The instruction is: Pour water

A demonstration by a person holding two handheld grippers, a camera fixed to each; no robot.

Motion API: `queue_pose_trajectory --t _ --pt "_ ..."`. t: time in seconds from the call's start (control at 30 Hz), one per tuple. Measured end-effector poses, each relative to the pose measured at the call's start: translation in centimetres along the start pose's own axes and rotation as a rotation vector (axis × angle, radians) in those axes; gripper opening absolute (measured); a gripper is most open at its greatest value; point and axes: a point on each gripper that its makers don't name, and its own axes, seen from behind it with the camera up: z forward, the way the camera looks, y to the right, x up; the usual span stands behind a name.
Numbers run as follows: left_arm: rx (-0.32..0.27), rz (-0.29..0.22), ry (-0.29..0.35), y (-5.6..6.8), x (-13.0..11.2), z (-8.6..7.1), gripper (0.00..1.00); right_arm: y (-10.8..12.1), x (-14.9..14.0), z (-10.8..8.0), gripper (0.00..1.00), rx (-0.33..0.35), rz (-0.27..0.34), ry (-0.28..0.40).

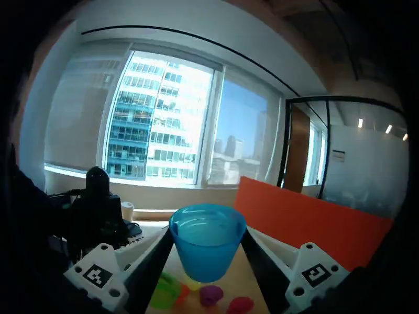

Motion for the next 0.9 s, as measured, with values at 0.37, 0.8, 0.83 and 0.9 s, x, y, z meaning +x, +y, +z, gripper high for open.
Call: queue_pose_trajectory --t 0.37,0.8,0.83,0.9 --pt "0.006 0.001 0.003 0.0 0.3 -0.3 0.86 0.4 -0.1 -0.4 0.89 -0.003 0.040 -0.004" --pt "0.028 0.003 0.000 -0.8 0.0 -1.0 0.85 1.9 -0.4 -3.1 0.89 -0.053 0.054 0.005" --pt "0.030 0.004 -0.001 -0.9 0.1 -1.0 0.86 2.0 -0.5 -3.4 0.89 -0.057 0.055 0.004" --pt "0.035 0.006 -0.001 -1.0 0.2 -1.2 0.86 2.3 -0.6 -4.0 0.89 -0.065 0.057 0.002"
